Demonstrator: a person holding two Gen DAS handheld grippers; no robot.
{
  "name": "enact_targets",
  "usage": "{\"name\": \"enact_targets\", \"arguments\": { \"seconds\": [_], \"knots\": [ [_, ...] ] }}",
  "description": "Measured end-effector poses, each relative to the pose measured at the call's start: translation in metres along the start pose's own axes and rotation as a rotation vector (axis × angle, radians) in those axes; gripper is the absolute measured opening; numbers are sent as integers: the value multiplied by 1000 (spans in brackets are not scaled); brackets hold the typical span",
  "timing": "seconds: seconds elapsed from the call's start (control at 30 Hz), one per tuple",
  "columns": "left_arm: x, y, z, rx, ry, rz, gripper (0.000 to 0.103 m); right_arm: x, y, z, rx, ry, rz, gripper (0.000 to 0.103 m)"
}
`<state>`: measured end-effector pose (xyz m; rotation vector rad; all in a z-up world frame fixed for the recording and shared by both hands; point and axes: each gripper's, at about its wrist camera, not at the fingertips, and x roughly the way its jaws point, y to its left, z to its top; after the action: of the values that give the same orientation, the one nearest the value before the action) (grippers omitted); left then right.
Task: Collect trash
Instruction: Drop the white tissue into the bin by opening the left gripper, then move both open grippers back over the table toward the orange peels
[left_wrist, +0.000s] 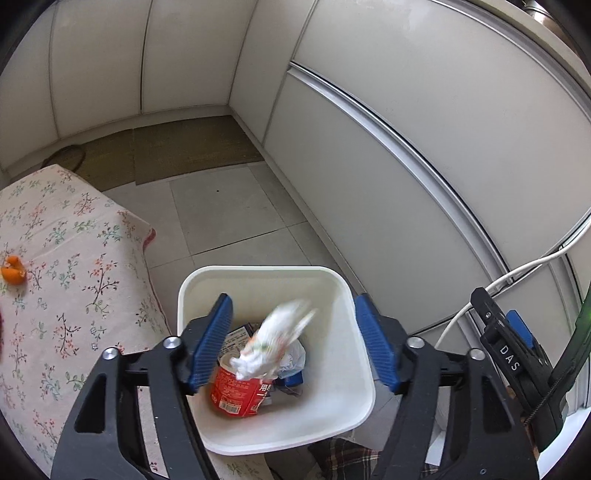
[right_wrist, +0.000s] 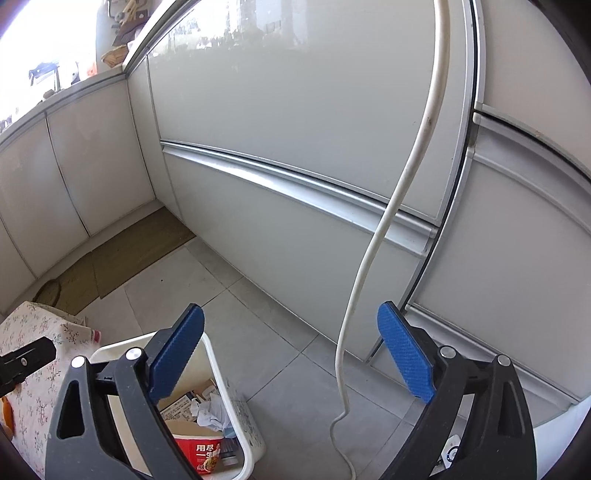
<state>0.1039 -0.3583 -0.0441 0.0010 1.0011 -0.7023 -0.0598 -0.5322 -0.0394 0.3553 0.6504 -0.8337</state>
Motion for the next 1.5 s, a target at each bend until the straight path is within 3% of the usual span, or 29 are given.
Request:
{"name": "enact_targets", "arguments": {
  "seconds": [0.2,0.47,1.1,1.5],
  "knots": [
    [-4,16,-2,-17,-5,47,68,1,18,1,-28,0,18,92],
    [-16,57,-2,-69,-31,126,68,-5,73,-4,-118,1,79,92],
    [-52,214,-21,-277,-53,322,69,-13,253,-41,-386,61,290,92],
    [-75,295,-36,-357,-39,432,69,-24,335,-83,-565,86,397,92]
  ]
}}
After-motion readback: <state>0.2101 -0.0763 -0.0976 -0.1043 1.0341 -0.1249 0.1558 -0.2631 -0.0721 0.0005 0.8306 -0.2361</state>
